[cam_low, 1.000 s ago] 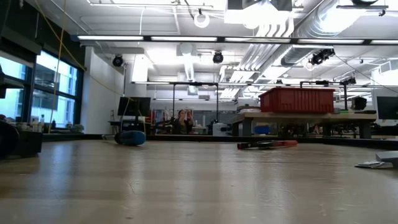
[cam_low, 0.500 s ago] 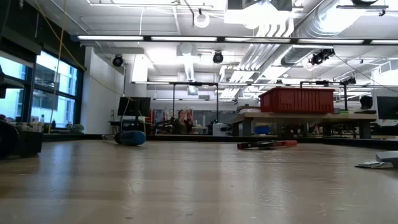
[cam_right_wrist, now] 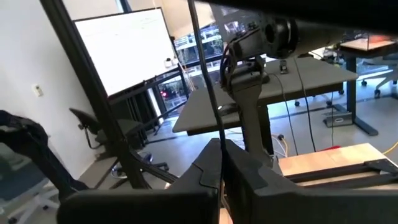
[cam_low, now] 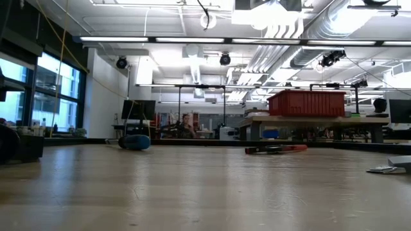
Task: Coil cords
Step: Coil the black wire onto the black spool
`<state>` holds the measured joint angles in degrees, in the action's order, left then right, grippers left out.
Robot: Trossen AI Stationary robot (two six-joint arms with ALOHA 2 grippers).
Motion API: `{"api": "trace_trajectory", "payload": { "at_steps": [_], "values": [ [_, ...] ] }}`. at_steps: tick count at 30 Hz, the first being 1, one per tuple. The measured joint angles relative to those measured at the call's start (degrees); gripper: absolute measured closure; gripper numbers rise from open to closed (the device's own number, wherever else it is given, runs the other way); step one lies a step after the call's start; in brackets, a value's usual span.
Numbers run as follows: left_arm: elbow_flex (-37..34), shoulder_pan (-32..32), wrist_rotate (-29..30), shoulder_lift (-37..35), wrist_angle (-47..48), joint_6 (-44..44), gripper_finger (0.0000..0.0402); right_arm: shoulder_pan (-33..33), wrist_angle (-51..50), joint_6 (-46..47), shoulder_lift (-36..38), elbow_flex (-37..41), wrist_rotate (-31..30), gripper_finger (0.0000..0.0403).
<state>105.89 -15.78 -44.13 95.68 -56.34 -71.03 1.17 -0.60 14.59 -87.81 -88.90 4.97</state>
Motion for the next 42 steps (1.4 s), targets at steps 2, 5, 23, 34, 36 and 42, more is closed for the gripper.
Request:
{"api": "trace_trajectory", "payload": {
  "at_steps": [2, 5, 23, 34, 36, 42],
  "values": [
    [0.0, -0.3, 1.2, 0.0, 0.2, 1.4, 0.0401, 0.0, 0.0, 0.2, -0.2, -0.1, 0.0, 0.0401],
    [0.0, -1.3, 2.9, 0.0, 0.2, 4.8, 0.0401, 0.2, 0.8, 1.8, -0.4, -0.1, 1.5, 0.0402],
    [0.1, -15.0, -11.1, -6.4, 37.5, 25.0, 0.0401, 5.7, -5.7, 3.4, 3.6, 0.0, 2.4, 0.0403],
    [0.1, -18.4, -15.3, -12.6, 74.6, 37.8, 0.0401, 5.5, -8.9, 0.4, 11.7, 0.1, 1.1, 0.0403],
    [0.1, -18.2, -15.2, -13.3, 79.4, 39.8, 0.0401, 5.2, -9.4, -0.6, 12.9, 0.1, -0.3, 0.0403],
    [0.1, -15.4, -15.2, -14.0, 84.6, 40.0, 0.0401, 3.6, -9.0, -2.7, 15.1, 0.1, -3.3, 0.0403]
  ]
}}
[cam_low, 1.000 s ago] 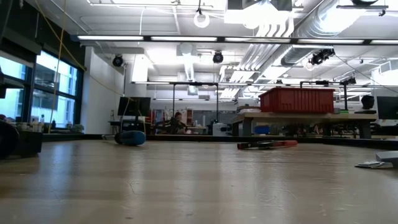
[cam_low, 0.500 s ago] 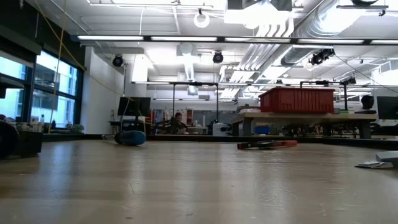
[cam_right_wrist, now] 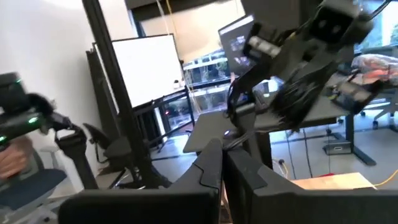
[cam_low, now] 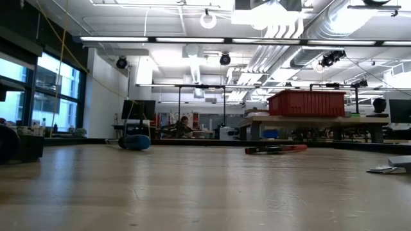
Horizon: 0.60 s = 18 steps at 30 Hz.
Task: Coil cords
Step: Coil the black wire onto the black spool
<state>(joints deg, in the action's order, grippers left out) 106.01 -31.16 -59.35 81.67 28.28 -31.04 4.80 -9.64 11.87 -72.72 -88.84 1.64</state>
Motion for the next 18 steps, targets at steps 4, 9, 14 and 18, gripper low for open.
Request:
{"api": "trace_trajectory", "payload": {
  "at_steps": [4, 9, 14, 18],
  "values": [
    [0.0, 4.2, -0.7, 1.3, 0.6, -2.1, 0.0401, -1.7, 1.2, -0.4, 0.0, 0.0, 0.2, 0.0403],
    [0.0, 10.3, -3.0, 4.3, 0.5, -3.4, 0.0401, -4.2, 1.9, -0.4, -0.6, 0.0, 1.8, 0.0403],
    [0.0, 14.5, -3.2, 8.3, -2.2, -4.3, 0.0401, -6.0, 5.4, -0.1, -2.2, 0.0, 5.3, 0.0403],
    [0.0, 16.4, -6.6, 11.5, -8.6, -8.6, 0.0401, -6.4, 5.9, 0.0, -3.9, 0.0, 6.0, 0.0403]
  ]
}}
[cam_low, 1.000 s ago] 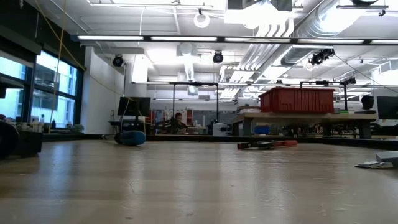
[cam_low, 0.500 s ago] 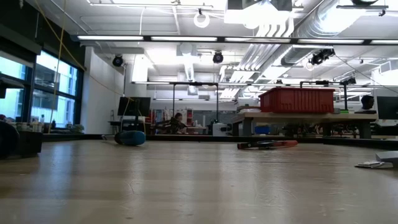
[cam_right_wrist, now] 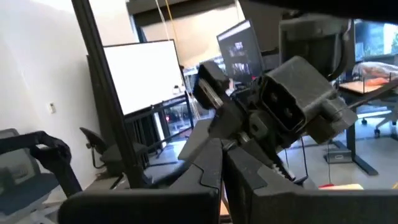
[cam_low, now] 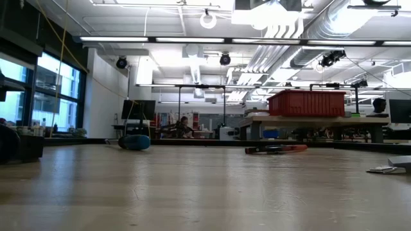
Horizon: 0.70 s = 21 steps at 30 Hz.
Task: Coil cords
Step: Coil the black wire onto the black spool
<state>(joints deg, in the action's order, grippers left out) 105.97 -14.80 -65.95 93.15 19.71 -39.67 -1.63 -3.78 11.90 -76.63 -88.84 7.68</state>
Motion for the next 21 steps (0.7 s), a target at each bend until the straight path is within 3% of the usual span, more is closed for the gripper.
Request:
{"api": "trace_trajectory", "payload": {
  "at_steps": [9, 15, 21],
  "values": [
    [-0.1, 2.4, -5.3, 5.5, -33.1, -20.6, 0.0401, -0.3, 1.7, 1.3, -3.9, 0.0, 2.9, 0.0403],
    [-0.1, 1.7, -1.8, 5.9, -43.7, -22.4, 0.0401, -0.2, 2.6, 2.6, -4.6, -0.1, 3.4, 0.0403],
    [-0.1, 1.2, 8.7, 5.8, -59.4, -21.7, 0.0401, -0.2, 4.8, 3.5, -5.4, -0.2, 2.9, 0.0403]
  ]
}}
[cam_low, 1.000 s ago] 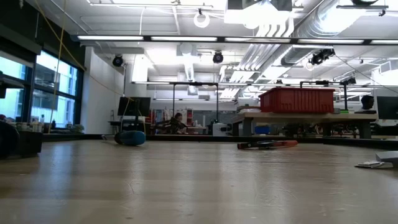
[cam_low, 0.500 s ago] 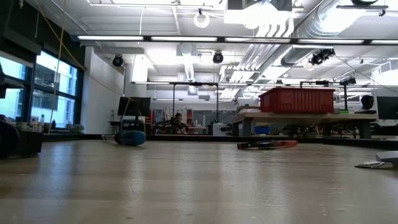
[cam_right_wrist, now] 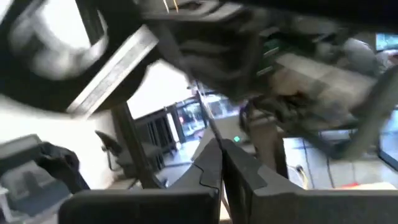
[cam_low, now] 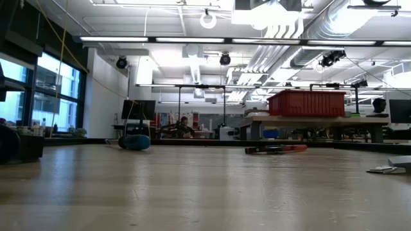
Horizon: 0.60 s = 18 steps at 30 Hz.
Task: Coil cords
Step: Coil the black wire onto the black spool
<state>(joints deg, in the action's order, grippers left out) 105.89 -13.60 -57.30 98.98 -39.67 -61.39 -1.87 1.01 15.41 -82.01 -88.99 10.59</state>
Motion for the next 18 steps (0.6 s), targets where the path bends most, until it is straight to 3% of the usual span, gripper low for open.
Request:
{"api": "trace_trajectory", "payload": {
  "at_steps": [7, 10, 18],
  "values": [
    [0.0, -0.3, 6.2, 0.1, -2.6, 6.2, 0.0401, 0.0, 9.5, 4.7, -5.2, -0.1, 3.7, 0.0403],
    [0.0, -1.6, 6.0, -0.4, -2.8, 7.4, 0.0401, 0.1, 10.7, 6.6, -5.8, -0.1, 6.1, 0.0403],
    [0.0, -7.9, 5.4, -4.1, -2.2, 8.4, 0.0401, 1.4, 10.7, 6.4, -4.0, -0.1, 4.7, 0.0403]
  ]
}}
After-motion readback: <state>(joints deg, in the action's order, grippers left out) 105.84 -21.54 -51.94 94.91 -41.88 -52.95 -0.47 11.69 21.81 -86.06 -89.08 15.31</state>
